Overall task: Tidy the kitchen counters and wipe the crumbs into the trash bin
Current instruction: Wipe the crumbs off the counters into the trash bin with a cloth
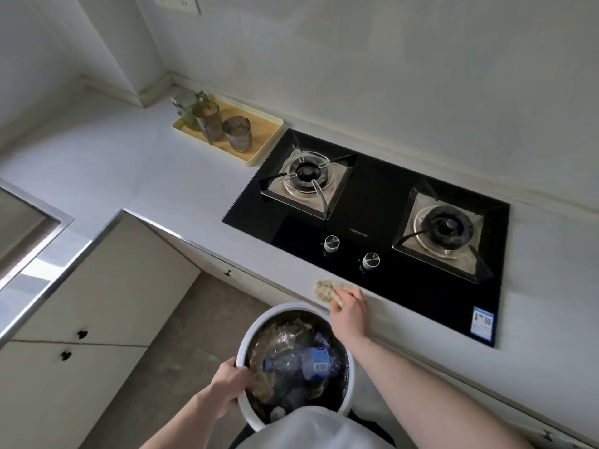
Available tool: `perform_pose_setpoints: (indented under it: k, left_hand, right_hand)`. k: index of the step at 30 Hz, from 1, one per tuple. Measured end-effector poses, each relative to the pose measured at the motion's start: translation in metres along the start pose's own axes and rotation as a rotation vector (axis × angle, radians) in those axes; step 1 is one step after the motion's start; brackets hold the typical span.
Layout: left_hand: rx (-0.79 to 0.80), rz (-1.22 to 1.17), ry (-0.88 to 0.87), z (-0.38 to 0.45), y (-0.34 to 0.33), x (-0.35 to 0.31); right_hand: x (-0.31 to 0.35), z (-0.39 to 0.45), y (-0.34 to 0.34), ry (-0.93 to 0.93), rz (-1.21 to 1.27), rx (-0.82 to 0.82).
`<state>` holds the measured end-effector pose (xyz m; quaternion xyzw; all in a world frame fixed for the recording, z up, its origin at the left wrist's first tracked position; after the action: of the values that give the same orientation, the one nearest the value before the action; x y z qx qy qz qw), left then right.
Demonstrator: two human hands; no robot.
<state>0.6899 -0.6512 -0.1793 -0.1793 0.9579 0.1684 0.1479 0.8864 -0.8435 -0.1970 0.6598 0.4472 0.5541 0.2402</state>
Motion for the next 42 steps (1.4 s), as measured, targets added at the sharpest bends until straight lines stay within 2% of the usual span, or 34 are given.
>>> perform_pose_setpoints:
  k: [3,8,12,18,22,28,31,33,35,37,42]
  left_hand:
    - [0.021,0.04,-0.007,0.01,0.019,-0.007]
    - [0.056,0.108,-0.036,0.023,0.05,-0.019]
    - [0.048,0.138,-0.061,0.033,0.07,-0.024]
    - [0.015,0.184,-0.069,0.055,0.085,-0.021]
    - [0.03,0.223,-0.055,0.068,0.085,-0.02]
    - [0.066,0.262,-0.067,0.072,0.074,-0.023]
    - [0.091,0.264,-0.079,0.071,0.067,-0.026]
    - [0.107,0.268,-0.092,0.072,0.061,-0.028]
    - [0.124,0.275,-0.1,0.071,0.056,-0.03]
    - [0.137,0.272,-0.107,0.07,0.05,-0.031]
    - [0.17,0.26,-0.106,0.07,0.039,-0.03]
  right_hand:
    - [0.038,0.004,-0.005,0.072,0.045,0.173]
    - [0.102,0.04,0.015,0.247,0.085,-0.043]
    - [0.118,0.074,0.019,0.374,-0.133,-0.108]
    - [0.104,0.091,-0.008,0.179,-0.491,0.045]
    - [0.098,0.072,-0.033,0.075,-0.411,0.042]
    - [0.075,0.017,-0.028,-0.001,-0.302,0.004]
    - [0.069,-0.031,-0.036,0.027,-0.2,0.137]
    - [0.065,-0.064,-0.039,0.102,-0.23,0.273]
    - [0.055,-0.083,-0.036,0.134,-0.257,0.316]
    - [0.044,-0.079,-0.022,0.111,-0.198,0.221]
    - [0.017,-0.006,0.041,0.044,-0.206,-0.185]
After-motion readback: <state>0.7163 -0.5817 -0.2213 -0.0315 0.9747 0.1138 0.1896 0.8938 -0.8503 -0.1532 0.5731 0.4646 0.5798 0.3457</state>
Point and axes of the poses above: each hand's wrist, its own z-axis towards the middle knuckle, its own y-axis out of the back of the hand, x = y × z, the point moved 2 cm from there along z, towards the middle knuckle, and after that the axes turned 4 degrees about -z, right-handed, at the moved point
